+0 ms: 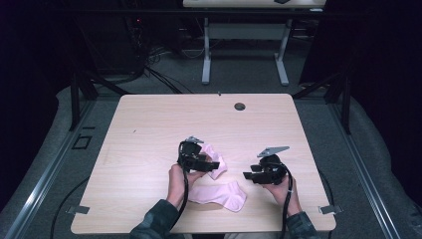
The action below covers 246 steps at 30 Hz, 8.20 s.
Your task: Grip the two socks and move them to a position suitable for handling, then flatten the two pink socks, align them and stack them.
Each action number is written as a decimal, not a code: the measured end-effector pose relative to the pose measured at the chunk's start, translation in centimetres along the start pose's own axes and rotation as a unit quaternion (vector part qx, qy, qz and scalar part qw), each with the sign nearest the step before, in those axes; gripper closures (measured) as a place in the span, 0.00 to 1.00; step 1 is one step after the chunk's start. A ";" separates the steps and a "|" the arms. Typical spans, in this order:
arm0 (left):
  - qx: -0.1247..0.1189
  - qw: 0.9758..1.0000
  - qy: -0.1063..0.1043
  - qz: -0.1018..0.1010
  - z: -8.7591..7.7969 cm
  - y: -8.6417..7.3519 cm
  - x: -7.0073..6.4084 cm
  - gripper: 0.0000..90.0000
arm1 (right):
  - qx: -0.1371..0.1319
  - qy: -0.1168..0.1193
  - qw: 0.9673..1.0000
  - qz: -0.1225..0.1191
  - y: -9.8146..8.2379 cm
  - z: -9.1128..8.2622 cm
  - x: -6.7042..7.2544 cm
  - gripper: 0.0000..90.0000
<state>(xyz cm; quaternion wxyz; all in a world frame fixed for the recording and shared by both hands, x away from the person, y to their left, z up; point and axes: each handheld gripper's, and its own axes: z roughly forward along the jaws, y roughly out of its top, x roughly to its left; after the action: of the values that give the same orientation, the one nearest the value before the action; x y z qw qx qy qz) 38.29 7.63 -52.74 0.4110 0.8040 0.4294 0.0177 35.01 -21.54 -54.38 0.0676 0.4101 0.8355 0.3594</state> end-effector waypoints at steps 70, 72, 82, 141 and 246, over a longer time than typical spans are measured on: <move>0.077 0.995 0.057 -0.015 1.4 0.4 4.9 0.85 | 0.059 -0.049 0.997 -0.024 4.8 6.0 0.9 0.95; 0.080 0.995 0.057 -0.009 1.1 0.0 4.8 0.73 | 0.061 -0.051 0.997 -0.024 4.7 6.1 0.7 0.92; 0.043 0.996 0.072 -0.019 -2.0 0.4 5.3 0.49 | 0.041 -0.034 0.998 0.027 3.9 3.6 -0.2 0.63; 0.067 0.996 0.063 0.008 -1.0 -0.9 4.0 0.47 | 0.041 -0.034 0.998 -0.017 3.5 2.8 -0.7 0.60; 0.056 0.996 0.008 0.064 -7.6 -5.9 -1.8 0.97 | 0.036 0.035 0.998 -0.040 0.5 -4.7 5.9 0.94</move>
<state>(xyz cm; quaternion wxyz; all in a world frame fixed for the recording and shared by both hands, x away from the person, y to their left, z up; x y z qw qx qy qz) 30.23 12.99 -51.09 0.3596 0.8516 0.3805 0.0261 29.52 -19.62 -49.53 0.0376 0.3657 0.8654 0.3406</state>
